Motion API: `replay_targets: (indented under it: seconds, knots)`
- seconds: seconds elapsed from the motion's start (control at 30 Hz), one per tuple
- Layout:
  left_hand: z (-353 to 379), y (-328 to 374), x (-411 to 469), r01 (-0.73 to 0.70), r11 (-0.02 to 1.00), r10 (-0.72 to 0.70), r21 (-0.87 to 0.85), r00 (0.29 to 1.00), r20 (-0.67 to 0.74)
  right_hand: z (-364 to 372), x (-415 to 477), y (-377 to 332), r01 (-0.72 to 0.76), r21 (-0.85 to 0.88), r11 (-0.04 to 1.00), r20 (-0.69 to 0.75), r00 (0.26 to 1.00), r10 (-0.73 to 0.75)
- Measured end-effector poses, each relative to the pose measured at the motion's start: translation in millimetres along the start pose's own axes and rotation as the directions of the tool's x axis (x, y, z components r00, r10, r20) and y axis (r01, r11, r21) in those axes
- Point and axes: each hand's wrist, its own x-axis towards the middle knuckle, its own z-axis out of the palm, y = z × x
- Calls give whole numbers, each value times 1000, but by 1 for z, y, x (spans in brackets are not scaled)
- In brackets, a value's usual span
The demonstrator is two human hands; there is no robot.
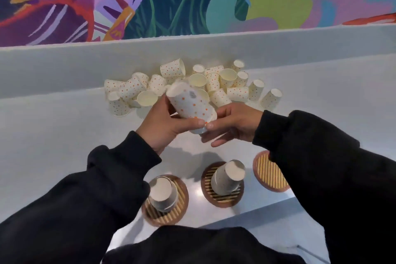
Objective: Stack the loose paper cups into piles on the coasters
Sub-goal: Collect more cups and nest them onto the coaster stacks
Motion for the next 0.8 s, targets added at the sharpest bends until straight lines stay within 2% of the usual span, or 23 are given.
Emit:
replay_targets:
  seconds: [0.07, 0.17, 0.27, 0.33, 0.53, 0.8]
  knots:
    - [20, -6, -5, -11, 990, 9, 144, 1000, 17, -14, -13, 16, -32, -34, 999, -32, 999, 31]
    - [49, -16, -15, 15, 972, -21, 236, 1000, 21, -29, -27, 42, 22, -56, 998, -99, 995, -27]
    - [72, -22, -26, 13, 941, -25, 337, 999, 29, -36, -39, 63, 107, -318, 942, -183, 968, -171]
    - [86, -26, -36, 5, 922, -14, 388, 1000, 21, -40, -47, 76, 135, -422, 896, -194, 952, -235]
    - [114, -48, -61, -3, 891, 16, 454, 1000, -24, -42, -59, 114, 186, -488, 853, -172, 937, -303]
    - [127, -99, -64, 50, 824, -8, 564, 997, -77, -44, -40, 158, 167, -477, 863, -204, 934, -293]
